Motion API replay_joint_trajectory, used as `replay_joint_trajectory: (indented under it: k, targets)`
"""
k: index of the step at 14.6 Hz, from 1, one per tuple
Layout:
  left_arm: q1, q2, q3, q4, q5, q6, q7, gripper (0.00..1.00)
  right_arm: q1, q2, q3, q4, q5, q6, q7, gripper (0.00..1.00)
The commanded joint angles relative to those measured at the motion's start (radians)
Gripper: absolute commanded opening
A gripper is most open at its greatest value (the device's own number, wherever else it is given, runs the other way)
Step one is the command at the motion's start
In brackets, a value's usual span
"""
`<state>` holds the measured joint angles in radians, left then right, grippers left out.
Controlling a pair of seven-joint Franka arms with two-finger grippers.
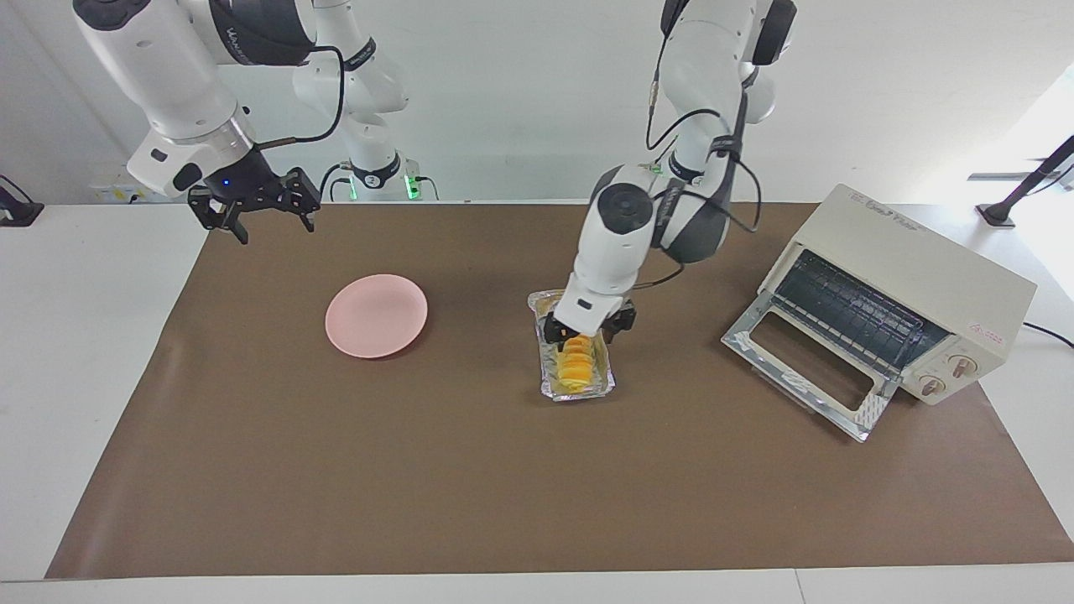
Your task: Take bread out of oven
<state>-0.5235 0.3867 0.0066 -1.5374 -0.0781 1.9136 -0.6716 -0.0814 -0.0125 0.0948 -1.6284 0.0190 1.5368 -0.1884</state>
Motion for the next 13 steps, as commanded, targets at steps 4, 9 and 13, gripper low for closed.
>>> replay_joint_trajectory:
  k: [4,9,13]
  targets:
    - [0.359,-0.241,-0.005,-0.052,-0.019,-0.333,0.412,1.00,0.136,-0.012,0.017,-0.082,0.013,0.098,0.165,1.00]
    - [0.480,-0.368,-0.016,-0.153,-0.006,-0.370,0.491,1.00,0.371,0.170,0.017,-0.071,0.052,0.356,0.516,1.00]
    - [0.493,-0.414,-0.054,-0.219,0.064,-0.363,0.518,1.00,0.540,0.471,0.011,0.135,0.003,0.450,0.726,1.00]
